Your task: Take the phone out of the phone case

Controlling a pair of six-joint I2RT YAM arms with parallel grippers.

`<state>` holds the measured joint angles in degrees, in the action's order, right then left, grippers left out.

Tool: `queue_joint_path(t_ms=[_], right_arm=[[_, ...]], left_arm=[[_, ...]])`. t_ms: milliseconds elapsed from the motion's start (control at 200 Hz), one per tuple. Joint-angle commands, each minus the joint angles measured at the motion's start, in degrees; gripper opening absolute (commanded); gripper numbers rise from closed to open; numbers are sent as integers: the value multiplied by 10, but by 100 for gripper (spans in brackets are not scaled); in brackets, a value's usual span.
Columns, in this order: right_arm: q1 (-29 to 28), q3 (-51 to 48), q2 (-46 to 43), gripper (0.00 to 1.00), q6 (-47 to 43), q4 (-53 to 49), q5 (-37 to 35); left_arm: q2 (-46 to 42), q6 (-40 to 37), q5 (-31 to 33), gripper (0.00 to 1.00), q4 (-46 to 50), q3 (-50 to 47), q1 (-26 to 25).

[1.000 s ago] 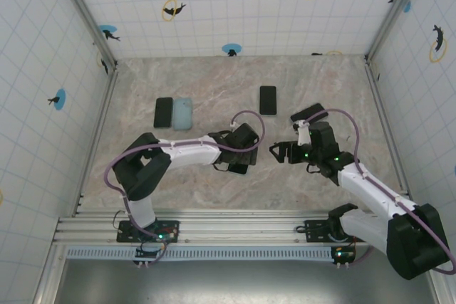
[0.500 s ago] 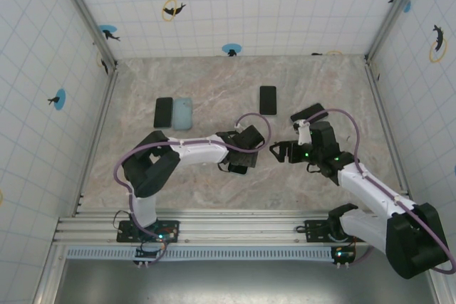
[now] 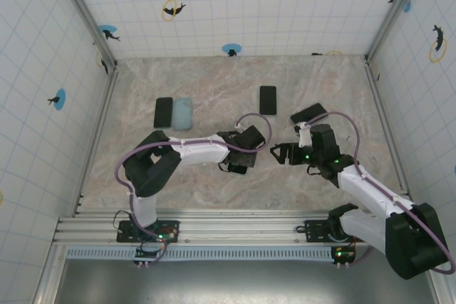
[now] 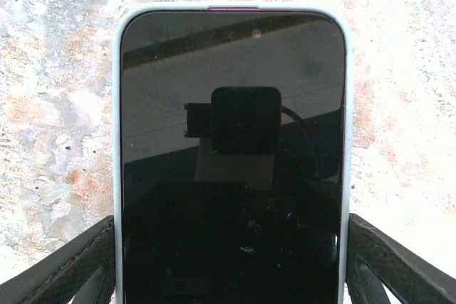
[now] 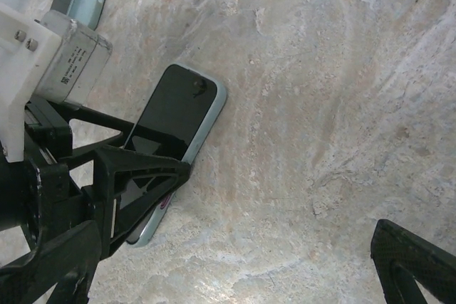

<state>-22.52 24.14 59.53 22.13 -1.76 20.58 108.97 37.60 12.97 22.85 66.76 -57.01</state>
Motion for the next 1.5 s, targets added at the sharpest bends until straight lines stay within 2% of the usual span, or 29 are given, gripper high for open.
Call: queue_joint_path(t_ms=[0, 205, 315, 676, 976, 1066, 1236, 1356, 1496], right_arm=[[3, -29, -13, 100, 52, 67, 43], [2, -81, -23, 97, 164, 214, 105], [-5, -107, -22, 93, 227, 286, 116], [-71, -101, -16, 78, 245, 339, -2], [-104, -45, 44, 50, 236, 348, -74], [-112, -36, 55, 45, 237, 353, -83], [-124, -22, 64, 26, 238, 357, -106], [-126, -19, 65, 9, 241, 357, -111], [-125, -18, 62, 3, 242, 357, -116]], left_arm=[[-31, 23, 13, 57, -8, 8, 9], [-84, 64, -9, 53, -97, -10, 33], [-110, 85, -7, 53, -152, -16, 36], [-127, 156, -41, 52, -274, -36, 35], [-122, 170, -41, 51, -298, -32, 20], [-120, 170, -38, 51, -300, -28, 18], [-114, 170, -40, 51, -304, -24, 17], [-117, 164, -38, 55, -304, -24, 17], [-129, 161, -39, 76, -299, -32, 18]])
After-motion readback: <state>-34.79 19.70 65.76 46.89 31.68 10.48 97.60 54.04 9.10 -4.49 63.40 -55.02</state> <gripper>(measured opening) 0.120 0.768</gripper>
